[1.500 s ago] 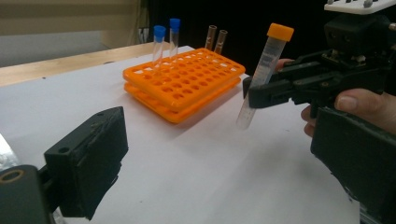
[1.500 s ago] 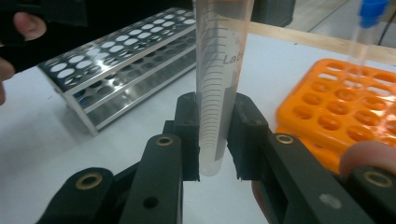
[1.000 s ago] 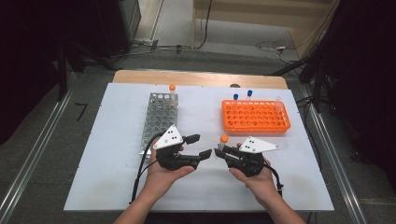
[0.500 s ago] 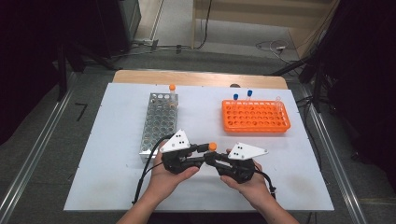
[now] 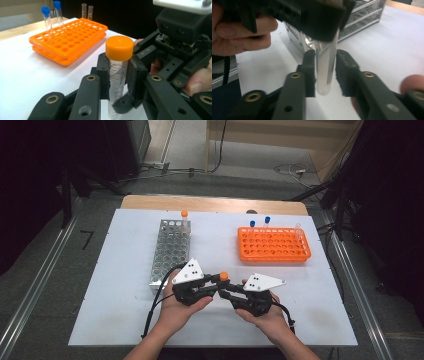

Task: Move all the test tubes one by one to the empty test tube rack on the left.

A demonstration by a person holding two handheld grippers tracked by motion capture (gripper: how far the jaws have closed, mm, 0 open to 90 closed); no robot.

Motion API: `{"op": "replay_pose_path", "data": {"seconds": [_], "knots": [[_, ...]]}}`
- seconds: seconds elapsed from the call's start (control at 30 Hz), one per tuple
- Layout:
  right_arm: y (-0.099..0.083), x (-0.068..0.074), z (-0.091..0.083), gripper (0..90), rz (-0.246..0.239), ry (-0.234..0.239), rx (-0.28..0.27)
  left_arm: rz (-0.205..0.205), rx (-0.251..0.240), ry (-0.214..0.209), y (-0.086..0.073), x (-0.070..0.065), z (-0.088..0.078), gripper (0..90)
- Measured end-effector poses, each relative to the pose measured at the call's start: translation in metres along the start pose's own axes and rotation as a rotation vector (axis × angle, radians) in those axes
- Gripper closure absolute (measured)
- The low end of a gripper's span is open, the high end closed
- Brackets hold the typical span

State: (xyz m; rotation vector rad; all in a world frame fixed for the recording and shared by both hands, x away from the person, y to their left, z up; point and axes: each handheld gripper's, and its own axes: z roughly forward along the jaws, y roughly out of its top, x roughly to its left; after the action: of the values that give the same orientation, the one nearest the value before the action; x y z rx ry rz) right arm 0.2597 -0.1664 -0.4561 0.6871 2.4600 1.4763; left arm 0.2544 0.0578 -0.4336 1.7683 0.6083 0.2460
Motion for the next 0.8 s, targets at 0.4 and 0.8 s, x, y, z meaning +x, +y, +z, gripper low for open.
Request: {"op": "replay_pose_path", "data": {"seconds": [0.4,0.8], "knots": [[-0.008,-0.023,-0.029,19.0,0.050,-0.058,-0.046,-0.045,-0.036,0.058,0.011,0.023,-0.013,74.8],[-0.024,-0.048,-0.071,0.0,0.076,-0.108,-0.056,-0.051,-0.064,0.141,0.033,0.048,-0.025,74.8]]}}
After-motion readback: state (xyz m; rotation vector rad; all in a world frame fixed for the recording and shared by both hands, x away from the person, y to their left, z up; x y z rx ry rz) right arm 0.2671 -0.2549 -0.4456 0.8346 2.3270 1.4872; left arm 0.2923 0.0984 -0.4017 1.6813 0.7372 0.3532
